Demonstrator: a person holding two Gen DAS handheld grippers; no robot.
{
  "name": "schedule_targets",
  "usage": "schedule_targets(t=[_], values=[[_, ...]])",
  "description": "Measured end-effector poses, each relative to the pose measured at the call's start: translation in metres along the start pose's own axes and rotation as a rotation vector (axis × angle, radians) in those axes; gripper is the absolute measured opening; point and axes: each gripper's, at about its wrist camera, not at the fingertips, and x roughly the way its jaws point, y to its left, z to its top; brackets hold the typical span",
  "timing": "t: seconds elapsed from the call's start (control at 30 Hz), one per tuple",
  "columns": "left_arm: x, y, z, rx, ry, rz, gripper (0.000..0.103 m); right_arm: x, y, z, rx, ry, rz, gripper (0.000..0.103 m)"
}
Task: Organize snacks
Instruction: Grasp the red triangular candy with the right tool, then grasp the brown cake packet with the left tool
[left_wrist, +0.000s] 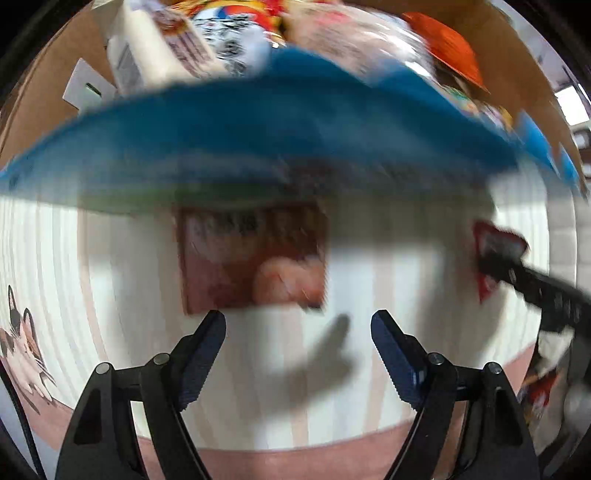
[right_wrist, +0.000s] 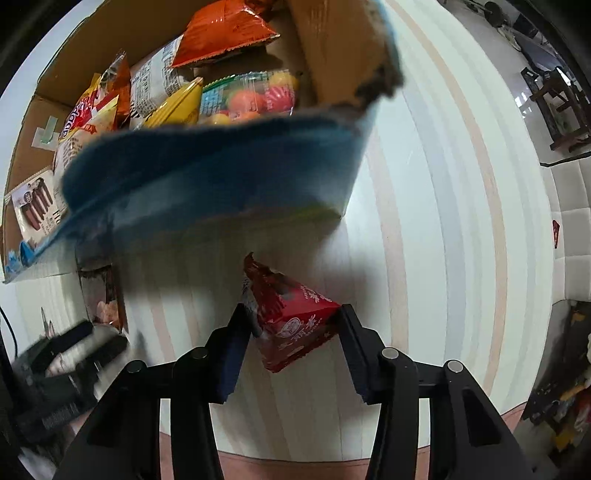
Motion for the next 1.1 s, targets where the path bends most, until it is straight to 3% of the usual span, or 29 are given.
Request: schedule_targets(t=[0.1, 0.3, 0.4, 0.7, 0.97, 1.03, 1.1], values=[[-0.012, 0.006, -0.013, 0.006, -0.036, 0.032, 0.081, -0.005, 0.004, -0.002, 0.008, -0.002, 0.013, 0.051], [-0.008, 0.06, -0.007, -0.257, -0.044, -0.053, 0.081, -0.01, 0.005, 0.004, 0.035, -0.021, 0.026, 0.051], [0.002, 0.073, -0.001, -0.327, -0.041, -0.067, 0.081, -0.011, 0.006, 0.0, 0.047, -0.025, 0.028, 0.051], [0.024, 0.039, 0.023, -0.231, -0.023, 0.022, 0.086, -0.002, 0.005, -0.002, 0.072, -0.018, 0.022, 0.051], [0.037, 0.0, 0.021, -0.128, -0.049, 0.118, 0.091, 0.002, 0.008, -0.006, 0.043, -0.012, -0.011, 0.051], [0.037, -0.006, 0.014, -0.115, -0.07, 0.121, 0.085, 0.002, 0.01, -0.008, 0.035, -0.015, -0.02, 0.051], [0.036, -0.02, 0.002, -0.1, -0.085, 0.121, 0.07, 0.001, 0.013, -0.012, 0.014, -0.022, -0.033, 0.047]])
